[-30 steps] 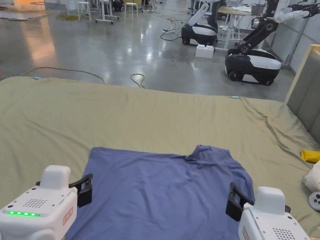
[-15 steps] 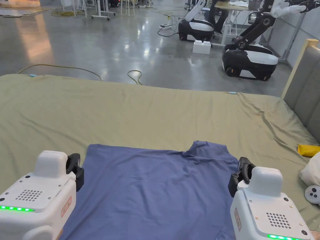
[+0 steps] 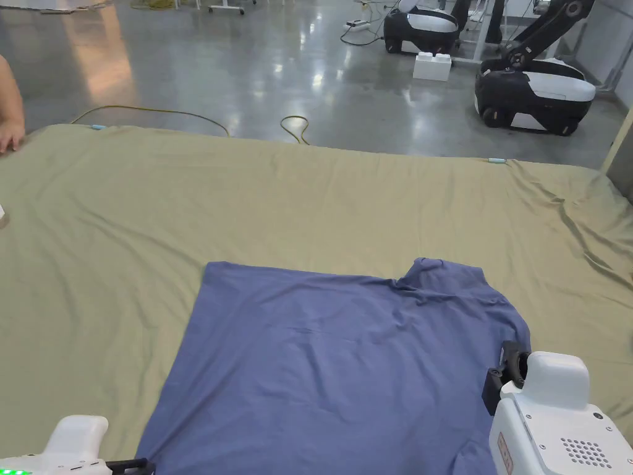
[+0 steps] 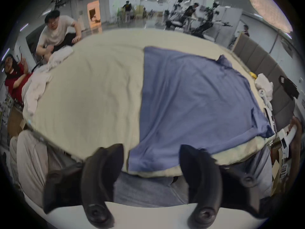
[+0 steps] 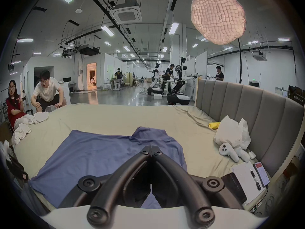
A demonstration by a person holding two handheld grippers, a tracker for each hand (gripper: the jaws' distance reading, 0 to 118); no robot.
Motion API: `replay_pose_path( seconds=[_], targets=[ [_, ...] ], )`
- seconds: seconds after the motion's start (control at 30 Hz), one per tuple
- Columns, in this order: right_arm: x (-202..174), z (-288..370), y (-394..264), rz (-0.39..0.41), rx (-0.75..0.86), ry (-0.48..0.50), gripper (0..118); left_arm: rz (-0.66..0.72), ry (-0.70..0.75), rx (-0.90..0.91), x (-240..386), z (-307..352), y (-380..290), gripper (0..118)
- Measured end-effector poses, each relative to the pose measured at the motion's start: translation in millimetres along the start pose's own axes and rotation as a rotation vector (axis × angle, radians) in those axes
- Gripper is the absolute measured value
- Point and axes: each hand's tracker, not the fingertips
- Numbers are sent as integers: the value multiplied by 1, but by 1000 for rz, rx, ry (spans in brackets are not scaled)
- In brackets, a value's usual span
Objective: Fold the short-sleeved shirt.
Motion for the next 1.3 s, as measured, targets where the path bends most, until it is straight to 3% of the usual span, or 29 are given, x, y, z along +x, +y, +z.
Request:
replay_pose_path(
  seconds=[0.03,0.27,0.37,0.47,0.53,0.63,0.67,0.7,0.73,0.77,0.87,1.0,1.17,1.3],
  targets=[
    [0,0,-2,-2,-7,1,0,15,14,-16,1,-2,0,79],
    [3,-1,-11,5,-50,-6,0,2,106,-160,7,-48,6,77],
    [8,-2,-15,4,-71,-17,0,-16,130,-143,11,-56,6,63],
    [14,-1,-20,2,-94,-28,0,-67,118,-132,17,-62,7,26],
    [20,-1,-23,-1,-118,-28,0,-81,104,-136,17,-65,11,12],
    [33,-1,-28,19,-215,-22,0,-35,74,-106,9,-65,11,9],
    [39,-1,-29,30,-262,-25,3,-16,63,-78,6,-62,12,9],
    [45,-2,-31,39,-315,-31,16,0,59,-49,8,-54,12,9],
    [51,-3,-33,42,-367,-35,37,-9,54,-60,9,-49,13,9],
    [59,-3,-36,41,-441,-18,66,-8,53,-42,8,-46,16,9],
    [78,-2,-55,33,-604,8,75,8,31,-8,3,-43,22,9],
    [90,9,-91,56,-732,-18,75,14,33,4,13,-34,25,9],
    [95,2,-125,18,-807,6,74,-2,43,-5,24,-30,21,9],
    [92,3,-122,-3,-793,13,55,12,35,-17,26,-28,17,9]
  ],
)
